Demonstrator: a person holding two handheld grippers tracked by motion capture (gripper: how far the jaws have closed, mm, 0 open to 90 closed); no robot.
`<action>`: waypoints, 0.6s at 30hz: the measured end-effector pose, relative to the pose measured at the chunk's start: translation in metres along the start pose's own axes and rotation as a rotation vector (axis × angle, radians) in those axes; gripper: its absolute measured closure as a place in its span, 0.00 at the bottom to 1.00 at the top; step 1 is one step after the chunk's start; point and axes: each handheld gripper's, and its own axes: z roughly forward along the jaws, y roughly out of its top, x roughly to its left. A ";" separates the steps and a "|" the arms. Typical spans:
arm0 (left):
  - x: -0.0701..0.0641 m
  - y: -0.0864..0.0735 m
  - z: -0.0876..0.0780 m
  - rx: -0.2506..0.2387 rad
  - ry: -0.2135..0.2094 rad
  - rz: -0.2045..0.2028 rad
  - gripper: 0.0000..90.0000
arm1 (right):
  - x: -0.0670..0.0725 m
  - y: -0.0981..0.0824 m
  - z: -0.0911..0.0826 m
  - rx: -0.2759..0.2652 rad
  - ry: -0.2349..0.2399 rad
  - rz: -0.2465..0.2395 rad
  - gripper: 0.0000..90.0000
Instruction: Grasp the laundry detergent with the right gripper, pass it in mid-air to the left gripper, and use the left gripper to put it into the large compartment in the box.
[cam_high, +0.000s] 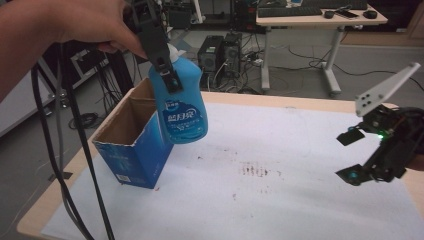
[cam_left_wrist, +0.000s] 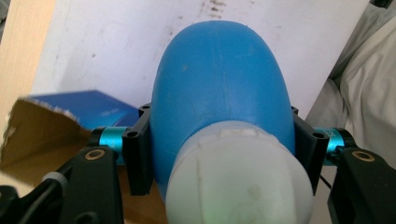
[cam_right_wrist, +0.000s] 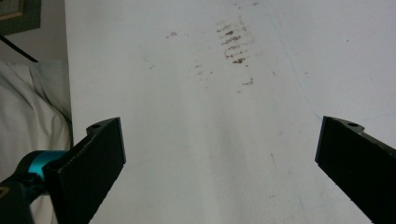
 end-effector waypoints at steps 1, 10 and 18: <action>0.003 -0.003 -0.003 0.001 0.002 -0.014 0.42 | 0.000 -0.001 -0.001 0.000 0.001 0.006 0.01; 0.021 -0.029 -0.028 -0.011 0.025 -0.125 0.42 | -0.001 -0.006 -0.013 0.003 -0.014 -0.004 0.01; 0.033 -0.060 -0.052 -0.032 0.055 -0.220 0.42 | -0.004 -0.009 -0.018 -0.004 -0.025 0.002 0.01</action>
